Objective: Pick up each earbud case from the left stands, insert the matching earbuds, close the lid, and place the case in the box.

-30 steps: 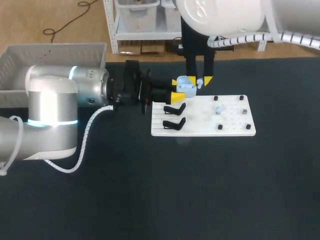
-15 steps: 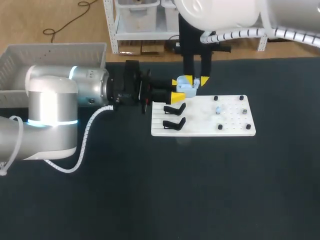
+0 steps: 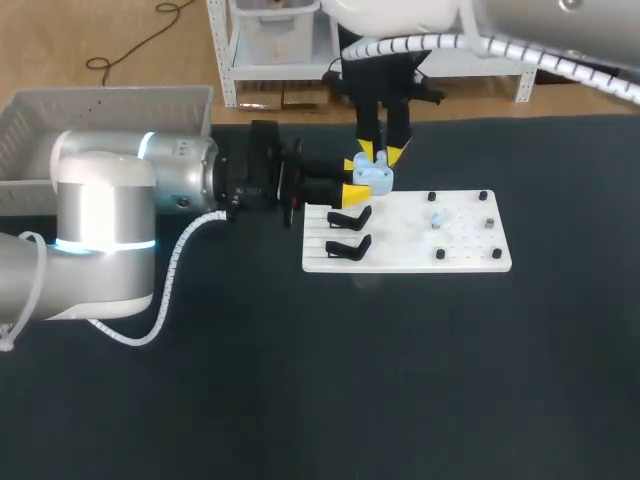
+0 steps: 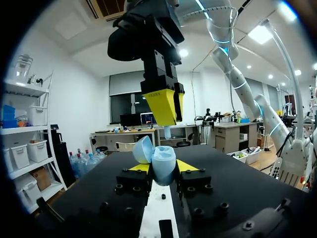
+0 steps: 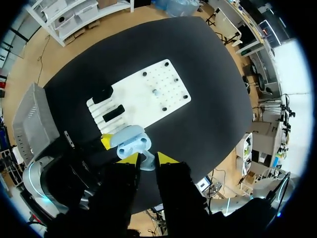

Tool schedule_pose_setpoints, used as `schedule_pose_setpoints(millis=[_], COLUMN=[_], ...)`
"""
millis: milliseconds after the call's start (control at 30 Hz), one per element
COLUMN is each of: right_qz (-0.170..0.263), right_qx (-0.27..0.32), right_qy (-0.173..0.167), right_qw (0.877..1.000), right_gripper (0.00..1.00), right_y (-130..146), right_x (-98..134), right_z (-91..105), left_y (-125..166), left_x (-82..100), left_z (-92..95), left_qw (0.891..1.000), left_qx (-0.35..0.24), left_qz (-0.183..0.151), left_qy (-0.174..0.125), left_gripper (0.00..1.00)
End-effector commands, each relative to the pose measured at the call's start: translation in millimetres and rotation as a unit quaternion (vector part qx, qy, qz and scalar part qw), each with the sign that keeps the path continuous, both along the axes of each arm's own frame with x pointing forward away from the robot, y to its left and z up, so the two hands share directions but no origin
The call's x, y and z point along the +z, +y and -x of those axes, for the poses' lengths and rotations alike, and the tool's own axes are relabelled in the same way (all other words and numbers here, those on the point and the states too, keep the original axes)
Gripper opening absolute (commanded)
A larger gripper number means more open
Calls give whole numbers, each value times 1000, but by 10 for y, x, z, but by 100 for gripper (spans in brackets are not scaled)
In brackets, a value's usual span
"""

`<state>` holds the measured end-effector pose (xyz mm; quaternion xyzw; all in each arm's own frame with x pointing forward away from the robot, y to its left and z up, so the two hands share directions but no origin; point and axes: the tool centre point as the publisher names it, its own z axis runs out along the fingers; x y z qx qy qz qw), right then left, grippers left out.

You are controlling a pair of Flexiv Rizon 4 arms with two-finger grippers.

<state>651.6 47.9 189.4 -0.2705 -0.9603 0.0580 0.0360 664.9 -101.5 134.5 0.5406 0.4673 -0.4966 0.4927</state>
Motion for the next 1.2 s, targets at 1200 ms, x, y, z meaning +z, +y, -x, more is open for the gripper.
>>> schedule_pose_setpoints(millis=[1200], right_qz=[83], right_qx=[-51], right_qy=[18], right_qw=[995], right_gripper=[0], right_y=[44], right_x=[-55], right_z=[-84], left_y=[-3], left_x=[-6], left_z=[13], left_qw=[1000], left_qx=[3], left_qz=[1], left_qy=[-1], left_gripper=[0])
